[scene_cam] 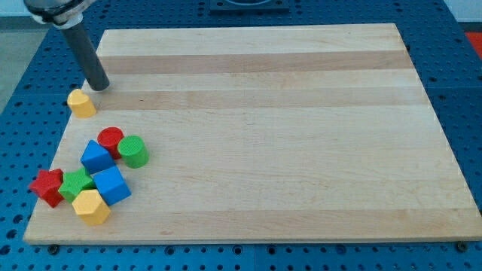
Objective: Place the yellow heart to the left of the red circle
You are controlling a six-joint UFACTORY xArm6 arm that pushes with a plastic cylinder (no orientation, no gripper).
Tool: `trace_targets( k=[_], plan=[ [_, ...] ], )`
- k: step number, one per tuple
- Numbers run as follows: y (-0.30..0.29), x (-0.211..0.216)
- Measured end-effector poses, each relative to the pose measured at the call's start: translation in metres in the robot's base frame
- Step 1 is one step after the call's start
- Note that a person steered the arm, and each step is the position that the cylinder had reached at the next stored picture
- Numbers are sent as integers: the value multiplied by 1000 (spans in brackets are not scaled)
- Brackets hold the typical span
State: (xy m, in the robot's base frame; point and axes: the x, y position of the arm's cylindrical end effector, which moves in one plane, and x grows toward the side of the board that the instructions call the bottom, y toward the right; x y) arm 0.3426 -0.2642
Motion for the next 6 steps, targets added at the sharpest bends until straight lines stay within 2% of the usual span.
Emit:
trace_targets(
  k=[1,3,4,5,6],
  plan=[
    [-40,10],
    [6,99],
    [6,118],
    [-38,120],
    [-40,126]
  ],
)
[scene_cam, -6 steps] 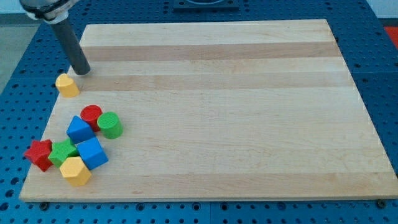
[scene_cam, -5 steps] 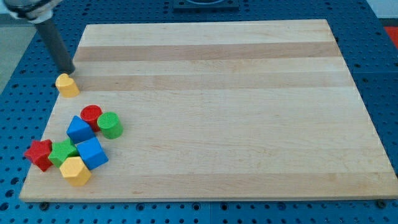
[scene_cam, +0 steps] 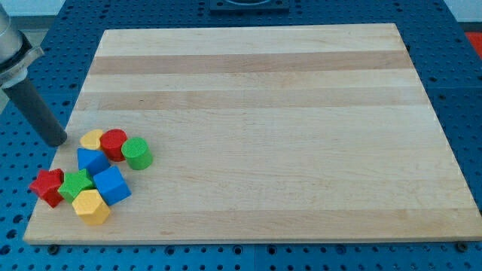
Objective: Place the yellow heart to the left of the red circle
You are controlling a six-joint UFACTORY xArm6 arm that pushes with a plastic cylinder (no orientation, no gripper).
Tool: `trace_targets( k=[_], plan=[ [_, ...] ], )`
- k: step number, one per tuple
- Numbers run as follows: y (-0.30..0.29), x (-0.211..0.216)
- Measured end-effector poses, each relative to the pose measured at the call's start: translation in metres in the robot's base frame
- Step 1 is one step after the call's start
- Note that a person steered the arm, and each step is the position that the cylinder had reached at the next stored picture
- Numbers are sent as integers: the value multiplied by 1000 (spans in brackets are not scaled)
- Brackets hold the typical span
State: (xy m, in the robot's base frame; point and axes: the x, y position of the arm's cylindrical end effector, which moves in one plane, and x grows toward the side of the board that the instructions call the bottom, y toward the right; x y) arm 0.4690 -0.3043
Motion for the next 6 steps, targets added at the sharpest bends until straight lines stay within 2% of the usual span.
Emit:
trace_targets(
  k=[2,3,4,5,6],
  plan=[
    [0,19],
    [0,108],
    [0,130],
    [0,114],
    [1,7]
  ],
)
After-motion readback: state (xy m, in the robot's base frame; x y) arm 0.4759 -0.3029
